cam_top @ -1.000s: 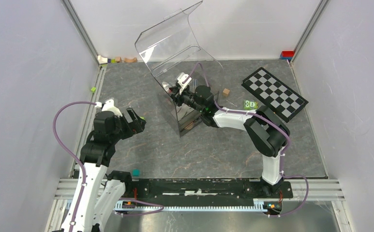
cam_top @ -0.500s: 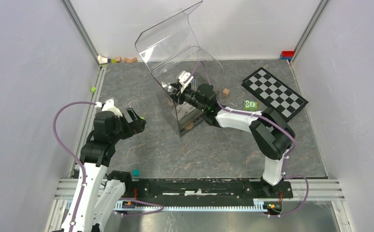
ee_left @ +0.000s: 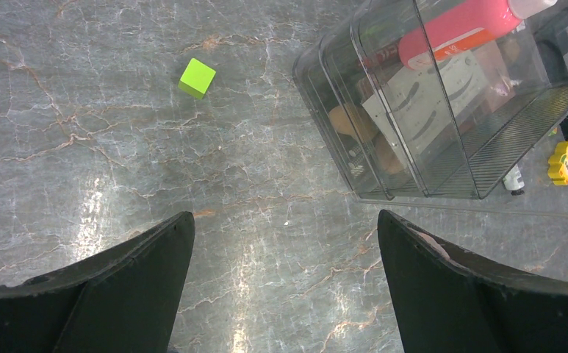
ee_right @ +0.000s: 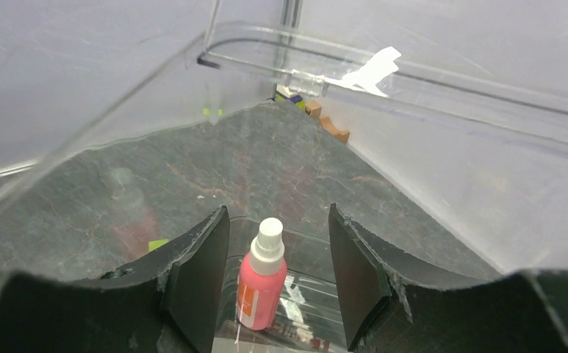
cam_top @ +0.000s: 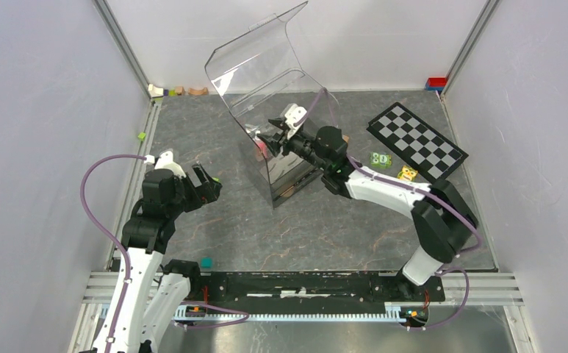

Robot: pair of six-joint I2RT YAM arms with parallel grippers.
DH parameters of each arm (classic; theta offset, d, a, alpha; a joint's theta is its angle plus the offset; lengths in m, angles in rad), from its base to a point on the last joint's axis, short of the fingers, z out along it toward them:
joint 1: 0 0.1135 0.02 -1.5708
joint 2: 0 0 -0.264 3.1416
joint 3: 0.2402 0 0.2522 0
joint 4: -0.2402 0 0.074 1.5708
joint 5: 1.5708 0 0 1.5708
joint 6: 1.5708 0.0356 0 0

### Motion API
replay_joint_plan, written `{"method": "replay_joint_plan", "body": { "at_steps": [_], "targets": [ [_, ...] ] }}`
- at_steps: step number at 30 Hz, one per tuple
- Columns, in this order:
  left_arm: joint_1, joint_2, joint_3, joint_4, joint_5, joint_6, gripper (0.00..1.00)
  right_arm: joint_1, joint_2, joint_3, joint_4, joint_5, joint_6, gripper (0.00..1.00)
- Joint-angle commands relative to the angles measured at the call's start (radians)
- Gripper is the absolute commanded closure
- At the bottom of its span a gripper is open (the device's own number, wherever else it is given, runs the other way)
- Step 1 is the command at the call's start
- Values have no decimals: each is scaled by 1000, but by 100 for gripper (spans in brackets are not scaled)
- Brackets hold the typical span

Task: Organize the makeup
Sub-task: Place the makeup in the storage box, then move the makeup to the center of the board.

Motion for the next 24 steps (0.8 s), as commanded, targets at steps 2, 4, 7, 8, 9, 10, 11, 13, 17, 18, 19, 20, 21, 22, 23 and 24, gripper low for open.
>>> {"method": "replay_joint_plan", "body": {
  "at_steps": [2, 4, 7, 8, 9, 10, 11, 13, 17, 18, 19, 20, 21, 22, 23, 24],
  "targets": [
    [-4, -4, 0, 34, 10, 53, 0, 4, -168, -73, -23, 0, -26, 42],
    [-4, -1, 0, 34, 13, 53, 0, 4, -226, -104, -53, -7, -29, 42],
    [-4, 1, 0, 34, 12, 53, 0, 4, -330, -178, -63, 2, -29, 42],
    [-5, 0, 0, 34, 13, 53, 0, 4, -363, -208, -71, 8, -25, 43],
    [-5, 1, 0, 34, 11, 53, 0, 5, -405, -246, -78, 17, -19, 42],
    [-5, 3, 0, 34, 10, 53, 0, 3, -450, -281, -82, 33, -15, 42],
    [-5, 2, 0, 33, 9, 53, 0, 4, -493, -330, -85, 47, -7, 42],
    [-5, 3, 0, 34, 7, 52, 0, 4, -584, -412, -113, 99, 19, 42],
    [-4, 5, 0, 34, 11, 53, 0, 4, -749, -476, -389, 308, 76, 42],
    [-4, 5, -1, 35, 12, 53, 0, 2, -775, -483, -451, 364, 109, 42],
    [-4, 6, -2, 36, 14, 54, 0, 1, -801, -484, -530, 420, 128, 42],
    [-4, 8, -1, 38, 17, 54, 0, -2, -814, -474, -606, 474, 144, 41],
    [-4, 9, -2, 38, 22, 55, 0, -8, -816, -452, -702, 515, 164, 39],
    [-4, 12, -1, 39, 23, 56, 0, -22, -804, -431, -789, 551, 182, 38],
    [-4, 13, -1, 38, 24, 56, 0, -44, -783, -406, -875, 562, 197, 37],
    [-5, 13, -2, 38, 24, 56, 0, -74, -759, -385, -951, 558, 205, 36]
  ]
}}
